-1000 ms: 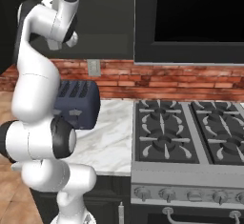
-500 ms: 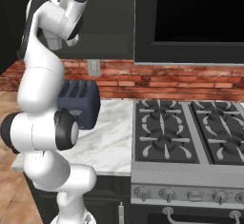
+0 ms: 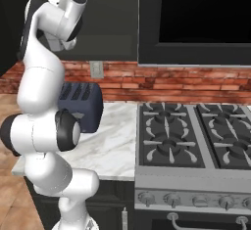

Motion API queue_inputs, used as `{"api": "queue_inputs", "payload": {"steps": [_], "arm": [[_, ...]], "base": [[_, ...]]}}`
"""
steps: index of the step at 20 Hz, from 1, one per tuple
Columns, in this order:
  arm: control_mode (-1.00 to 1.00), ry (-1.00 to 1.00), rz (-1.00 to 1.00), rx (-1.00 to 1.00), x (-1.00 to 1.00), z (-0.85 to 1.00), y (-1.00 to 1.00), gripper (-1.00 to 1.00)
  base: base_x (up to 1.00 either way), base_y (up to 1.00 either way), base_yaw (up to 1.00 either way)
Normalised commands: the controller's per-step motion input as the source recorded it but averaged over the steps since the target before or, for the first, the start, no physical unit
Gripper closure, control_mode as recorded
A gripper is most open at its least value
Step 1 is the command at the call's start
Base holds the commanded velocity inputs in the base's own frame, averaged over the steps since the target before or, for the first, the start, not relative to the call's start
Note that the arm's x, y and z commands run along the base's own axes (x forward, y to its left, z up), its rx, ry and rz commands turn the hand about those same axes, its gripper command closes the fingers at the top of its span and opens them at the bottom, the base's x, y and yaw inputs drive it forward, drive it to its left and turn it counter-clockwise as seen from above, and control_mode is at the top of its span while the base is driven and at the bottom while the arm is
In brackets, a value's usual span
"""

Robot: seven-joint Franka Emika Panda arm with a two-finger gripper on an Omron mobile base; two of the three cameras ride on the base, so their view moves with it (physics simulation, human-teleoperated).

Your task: There is a bowl on the dining counter. Grab a lemon wedge from the fridge and place it in the bowl. Then get the liquor bottle and glass cup from the cabinet and place them next to the bowl.

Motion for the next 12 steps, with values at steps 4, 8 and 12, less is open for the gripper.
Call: {"api": "queue_inputs", "payload": {"steps": [4, 8, 12], "arm": [[-1.0, 0.04, 0.0, 0.01, 0.0, -0.2, 0.13, -1.0], [-1.0, 0.02, 0.0, 0.02, 0.14, -0.05, 0.12, -1.0], [-1.0, 0.04, -0.02, 0.04, 0.28, 0.0, 0.15, -1.0]], "base": [[0.0, 0.0, 0.0], [0.0, 0.0, 0.0], [0.0, 0.0, 0.0]]}}
